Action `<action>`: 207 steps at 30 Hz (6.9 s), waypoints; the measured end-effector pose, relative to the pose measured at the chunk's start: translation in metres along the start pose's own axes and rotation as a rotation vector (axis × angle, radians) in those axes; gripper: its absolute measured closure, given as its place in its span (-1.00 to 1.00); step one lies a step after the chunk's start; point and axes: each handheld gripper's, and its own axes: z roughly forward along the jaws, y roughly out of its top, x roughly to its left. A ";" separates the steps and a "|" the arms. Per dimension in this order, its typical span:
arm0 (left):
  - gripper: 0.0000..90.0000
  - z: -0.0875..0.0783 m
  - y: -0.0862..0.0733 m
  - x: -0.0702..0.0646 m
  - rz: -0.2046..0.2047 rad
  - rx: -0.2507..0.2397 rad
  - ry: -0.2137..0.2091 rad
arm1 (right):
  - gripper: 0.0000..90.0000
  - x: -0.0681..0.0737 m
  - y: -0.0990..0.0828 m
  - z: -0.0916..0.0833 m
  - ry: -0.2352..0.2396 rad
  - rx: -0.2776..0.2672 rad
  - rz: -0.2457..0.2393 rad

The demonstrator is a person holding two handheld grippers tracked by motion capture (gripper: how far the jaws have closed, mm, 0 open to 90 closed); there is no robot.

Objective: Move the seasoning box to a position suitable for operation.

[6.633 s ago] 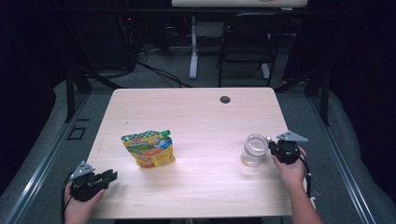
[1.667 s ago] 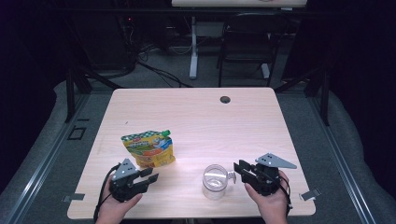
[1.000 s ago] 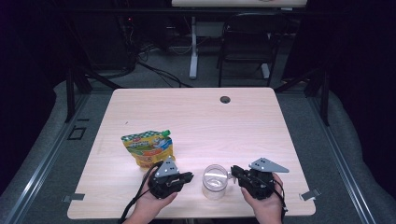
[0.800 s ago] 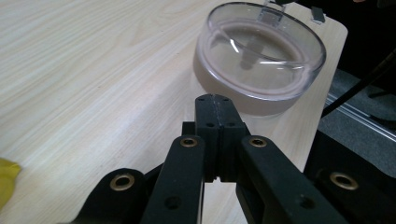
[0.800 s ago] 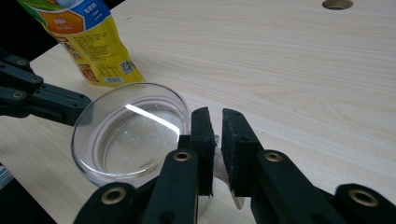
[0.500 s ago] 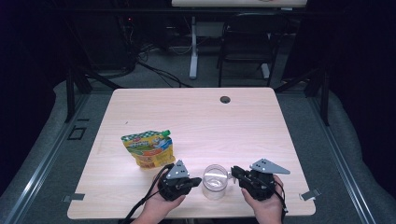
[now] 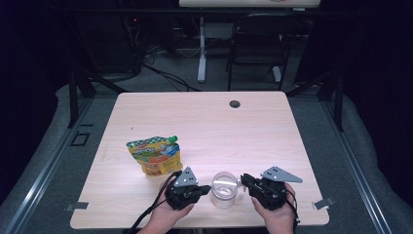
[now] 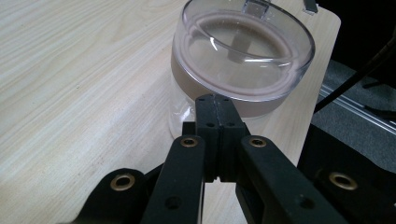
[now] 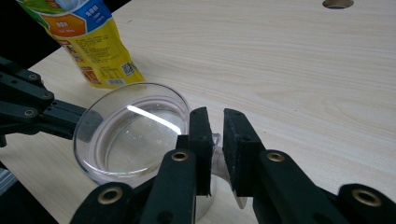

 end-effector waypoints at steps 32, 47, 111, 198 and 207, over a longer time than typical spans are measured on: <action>1.00 -0.008 0.006 -0.001 -0.005 -0.030 -0.007 | 0.80 -0.004 -0.003 -0.001 0.015 -0.011 0.026; 1.00 -0.006 0.007 0.000 -0.016 -0.026 -0.012 | 0.80 -0.004 -0.004 -0.001 0.017 -0.020 0.039; 0.99 -0.004 0.044 -0.012 0.063 -0.045 -0.009 | 0.16 0.030 -0.019 -0.012 0.016 0.005 -0.123; 0.90 -0.055 -0.013 0.030 -0.038 -0.066 0.087 | 0.29 -0.017 -0.037 0.004 0.017 0.080 -0.047; 0.87 -0.068 -0.026 0.034 -0.063 -0.068 0.115 | 0.45 -0.021 -0.035 0.018 0.020 0.102 -0.067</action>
